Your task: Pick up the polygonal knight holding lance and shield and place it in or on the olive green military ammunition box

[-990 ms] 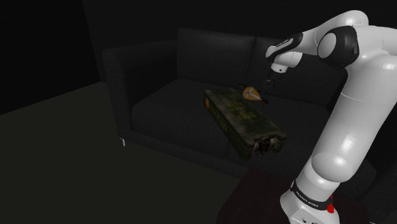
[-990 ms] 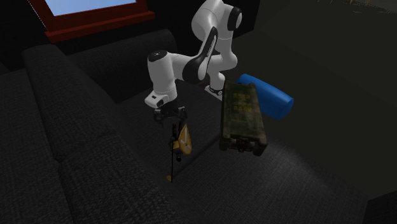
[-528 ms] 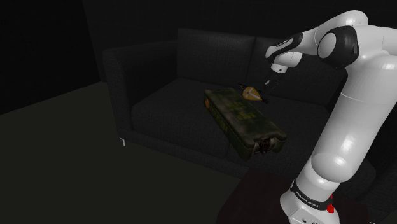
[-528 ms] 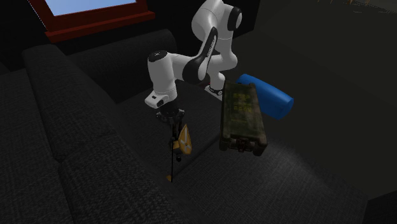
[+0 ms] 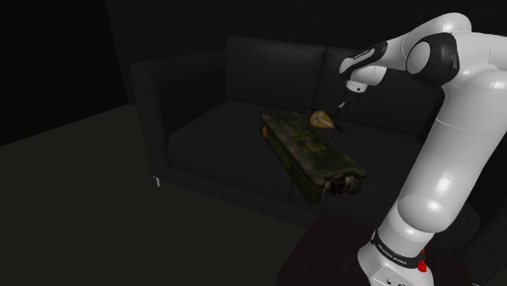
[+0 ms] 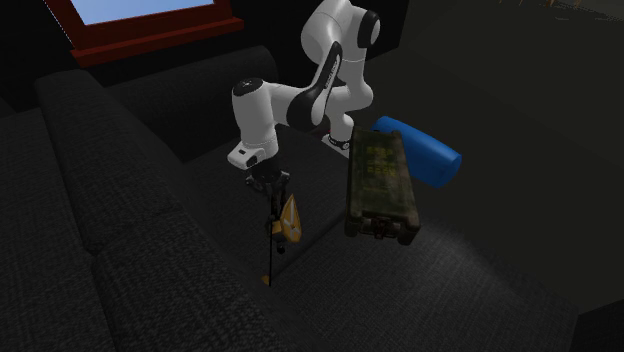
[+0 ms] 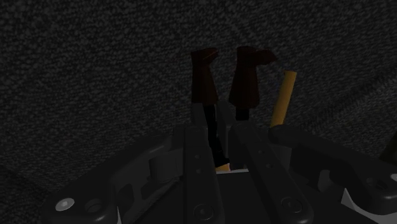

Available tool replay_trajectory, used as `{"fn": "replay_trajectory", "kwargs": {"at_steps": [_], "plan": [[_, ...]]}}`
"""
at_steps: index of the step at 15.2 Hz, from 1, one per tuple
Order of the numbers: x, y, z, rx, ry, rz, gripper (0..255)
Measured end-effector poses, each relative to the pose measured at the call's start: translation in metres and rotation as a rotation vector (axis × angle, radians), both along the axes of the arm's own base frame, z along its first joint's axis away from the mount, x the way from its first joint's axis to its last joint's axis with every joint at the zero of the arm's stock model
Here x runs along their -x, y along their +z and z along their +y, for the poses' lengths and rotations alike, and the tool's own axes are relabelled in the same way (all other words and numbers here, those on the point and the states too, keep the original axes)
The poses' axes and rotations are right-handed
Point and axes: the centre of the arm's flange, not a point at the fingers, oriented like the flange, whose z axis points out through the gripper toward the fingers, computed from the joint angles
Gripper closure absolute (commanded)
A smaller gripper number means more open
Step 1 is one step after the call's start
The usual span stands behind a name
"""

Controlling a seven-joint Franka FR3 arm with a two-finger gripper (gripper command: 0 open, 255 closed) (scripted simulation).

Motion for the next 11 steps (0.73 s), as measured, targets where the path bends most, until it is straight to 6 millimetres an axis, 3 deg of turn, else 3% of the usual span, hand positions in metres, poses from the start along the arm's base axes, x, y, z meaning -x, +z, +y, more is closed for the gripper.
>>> {"fn": "replay_trajectory", "kwargs": {"at_steps": [11], "plan": [[0.000, 0.055, -0.001, 0.000, 0.000, 0.000, 255]]}}
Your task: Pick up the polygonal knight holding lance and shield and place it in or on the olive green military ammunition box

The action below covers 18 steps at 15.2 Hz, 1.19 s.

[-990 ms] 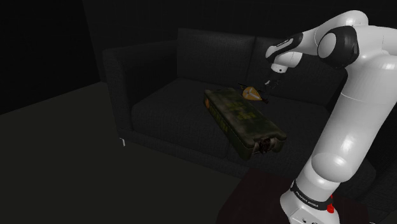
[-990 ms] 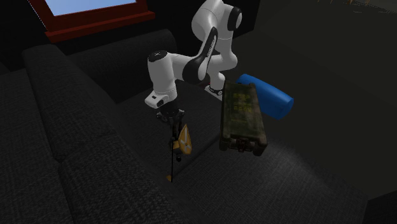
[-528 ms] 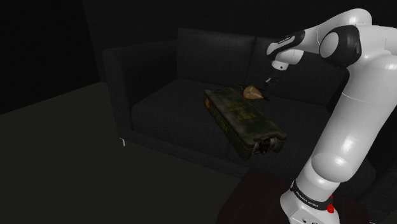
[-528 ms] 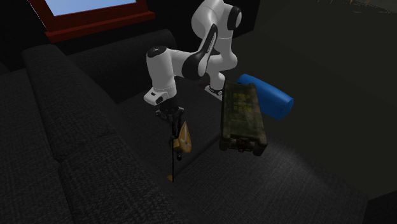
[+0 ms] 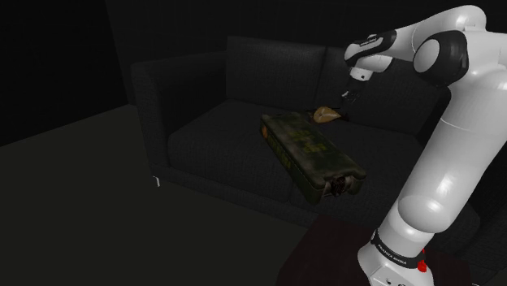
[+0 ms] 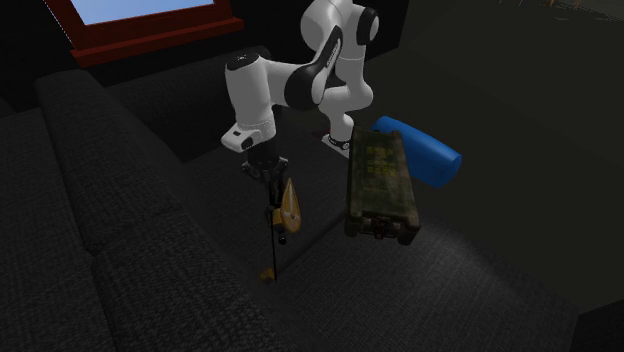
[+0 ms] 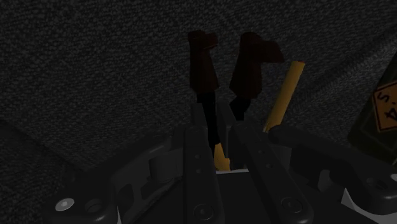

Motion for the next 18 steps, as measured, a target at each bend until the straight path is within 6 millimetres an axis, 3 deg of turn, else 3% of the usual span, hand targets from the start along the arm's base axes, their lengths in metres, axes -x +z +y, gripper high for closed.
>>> {"fn": "replay_trajectory", "kwargs": {"at_steps": [18], "plan": [[-0.001, 0.095, 0.000, 0.000, 0.000, 0.000, 255]]}}
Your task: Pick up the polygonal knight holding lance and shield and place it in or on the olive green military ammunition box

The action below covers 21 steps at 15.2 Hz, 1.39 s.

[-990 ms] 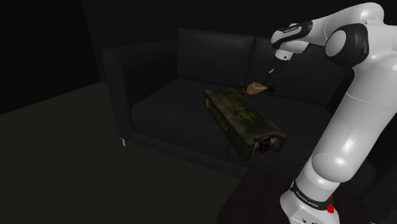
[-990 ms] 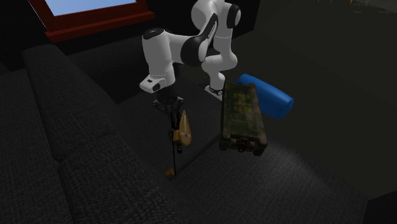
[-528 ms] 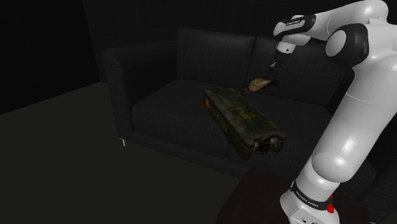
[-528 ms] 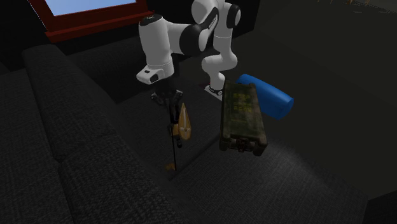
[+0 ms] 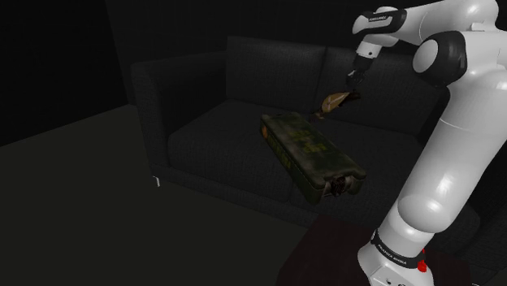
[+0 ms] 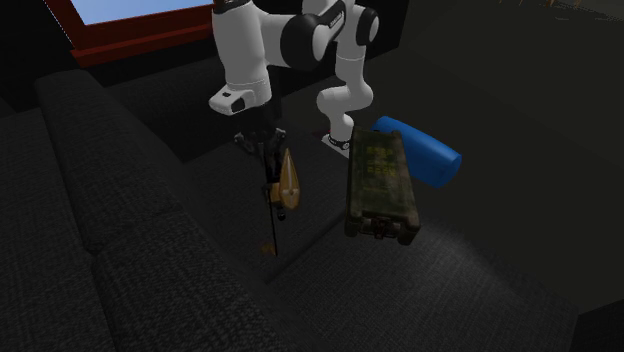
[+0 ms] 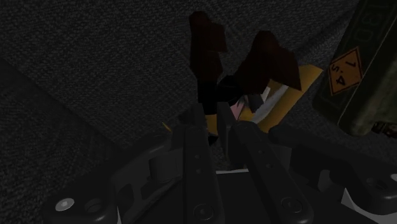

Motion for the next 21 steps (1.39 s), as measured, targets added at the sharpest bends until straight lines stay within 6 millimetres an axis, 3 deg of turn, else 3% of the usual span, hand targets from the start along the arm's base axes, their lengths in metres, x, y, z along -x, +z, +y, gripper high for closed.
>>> {"fn": "replay_trajectory", "kwargs": {"at_steps": [4, 6, 21], "plan": [[0.000, 0.019, -0.001, 0.000, 0.000, 0.000, 255], [0.004, 0.025, 0.014, -0.002, 0.001, -0.001, 255], [0.048, 0.052, 0.205, -0.002, 0.002, 0.000, 255]]}}
